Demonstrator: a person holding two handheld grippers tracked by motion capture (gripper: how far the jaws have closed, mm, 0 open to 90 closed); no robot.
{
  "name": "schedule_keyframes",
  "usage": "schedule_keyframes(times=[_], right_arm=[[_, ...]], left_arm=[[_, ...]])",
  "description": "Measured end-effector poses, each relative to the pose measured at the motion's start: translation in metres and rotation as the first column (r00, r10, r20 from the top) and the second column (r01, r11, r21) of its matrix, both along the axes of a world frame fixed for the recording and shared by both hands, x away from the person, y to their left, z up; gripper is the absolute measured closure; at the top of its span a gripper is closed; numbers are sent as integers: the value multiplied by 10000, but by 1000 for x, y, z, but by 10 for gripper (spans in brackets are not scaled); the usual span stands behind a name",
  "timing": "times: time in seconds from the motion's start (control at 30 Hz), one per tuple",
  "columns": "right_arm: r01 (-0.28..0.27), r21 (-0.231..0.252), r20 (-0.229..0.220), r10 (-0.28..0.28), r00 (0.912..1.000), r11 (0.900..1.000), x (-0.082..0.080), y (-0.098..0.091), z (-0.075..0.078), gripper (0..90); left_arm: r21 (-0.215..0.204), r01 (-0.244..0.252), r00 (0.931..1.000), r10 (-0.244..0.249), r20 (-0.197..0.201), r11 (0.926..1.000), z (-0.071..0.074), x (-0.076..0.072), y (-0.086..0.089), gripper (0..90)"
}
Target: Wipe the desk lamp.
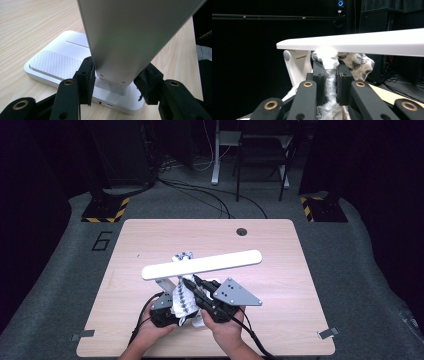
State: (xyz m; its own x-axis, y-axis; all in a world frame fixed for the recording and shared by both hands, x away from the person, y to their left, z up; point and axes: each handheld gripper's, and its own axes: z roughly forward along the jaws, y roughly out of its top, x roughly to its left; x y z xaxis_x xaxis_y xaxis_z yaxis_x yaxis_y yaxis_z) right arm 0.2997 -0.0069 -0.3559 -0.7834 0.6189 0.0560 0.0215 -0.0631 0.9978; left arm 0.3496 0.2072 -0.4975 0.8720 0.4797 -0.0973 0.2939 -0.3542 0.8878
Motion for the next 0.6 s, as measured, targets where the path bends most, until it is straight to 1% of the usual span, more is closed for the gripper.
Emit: schedule_keyframes(times=[0.27,0.4,0.6], right_arm=[[402,146,77,-403,9992,9991,-1,-17,0,808],[635,268,39,-636,9980,9976,-2,-28,0,808],[1052,338,129,-1057,9943,9939,-2,-45,0,808]], left_arm=[[-100,48,10000,-48,-57,9999,0,0,0,531],[-27,97,9999,-97,-32,9999,0,1,1,532],[43,177,9998,-176,-59,9998,0,1,2,532]])
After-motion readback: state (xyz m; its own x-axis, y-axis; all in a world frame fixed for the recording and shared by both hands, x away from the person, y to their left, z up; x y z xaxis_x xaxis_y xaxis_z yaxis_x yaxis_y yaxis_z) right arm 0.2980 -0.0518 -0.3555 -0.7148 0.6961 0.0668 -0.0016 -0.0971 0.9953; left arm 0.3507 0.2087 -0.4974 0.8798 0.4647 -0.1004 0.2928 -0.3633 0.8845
